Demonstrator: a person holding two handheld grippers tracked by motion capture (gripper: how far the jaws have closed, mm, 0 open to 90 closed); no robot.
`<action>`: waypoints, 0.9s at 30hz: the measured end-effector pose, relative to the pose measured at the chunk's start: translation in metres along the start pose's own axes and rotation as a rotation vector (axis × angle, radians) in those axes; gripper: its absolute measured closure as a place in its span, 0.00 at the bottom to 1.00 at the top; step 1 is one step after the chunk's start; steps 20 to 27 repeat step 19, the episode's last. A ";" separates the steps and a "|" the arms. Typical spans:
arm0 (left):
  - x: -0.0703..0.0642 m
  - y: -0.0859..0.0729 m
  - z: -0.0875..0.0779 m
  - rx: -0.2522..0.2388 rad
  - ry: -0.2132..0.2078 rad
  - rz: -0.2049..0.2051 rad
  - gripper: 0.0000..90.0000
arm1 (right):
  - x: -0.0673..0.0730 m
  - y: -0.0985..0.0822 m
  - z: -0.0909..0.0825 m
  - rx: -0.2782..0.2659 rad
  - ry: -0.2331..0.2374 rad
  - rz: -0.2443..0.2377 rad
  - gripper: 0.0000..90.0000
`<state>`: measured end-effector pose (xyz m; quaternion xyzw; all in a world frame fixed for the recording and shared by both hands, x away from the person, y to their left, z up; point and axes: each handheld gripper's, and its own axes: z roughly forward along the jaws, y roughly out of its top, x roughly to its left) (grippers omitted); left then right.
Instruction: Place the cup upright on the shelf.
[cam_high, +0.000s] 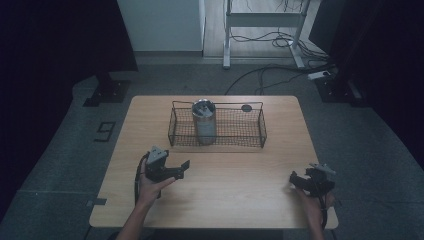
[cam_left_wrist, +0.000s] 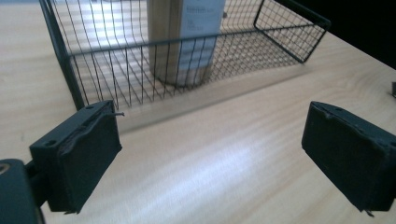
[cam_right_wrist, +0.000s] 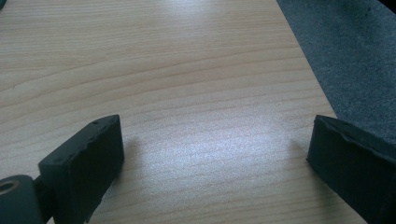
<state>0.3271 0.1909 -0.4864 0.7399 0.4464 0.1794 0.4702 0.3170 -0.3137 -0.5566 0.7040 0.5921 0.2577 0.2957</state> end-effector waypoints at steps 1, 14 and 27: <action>0.000 -0.002 -0.001 0.004 0.000 0.000 0.05 | 0.000 0.000 0.000 0.000 0.000 0.000 0.04; -0.001 -0.027 0.000 0.082 0.052 0.008 0.07 | 0.000 0.000 0.000 0.000 0.000 0.000 0.04; -0.002 -0.028 0.000 0.081 0.052 0.014 0.07 | 0.000 0.000 0.000 0.000 0.000 0.000 0.04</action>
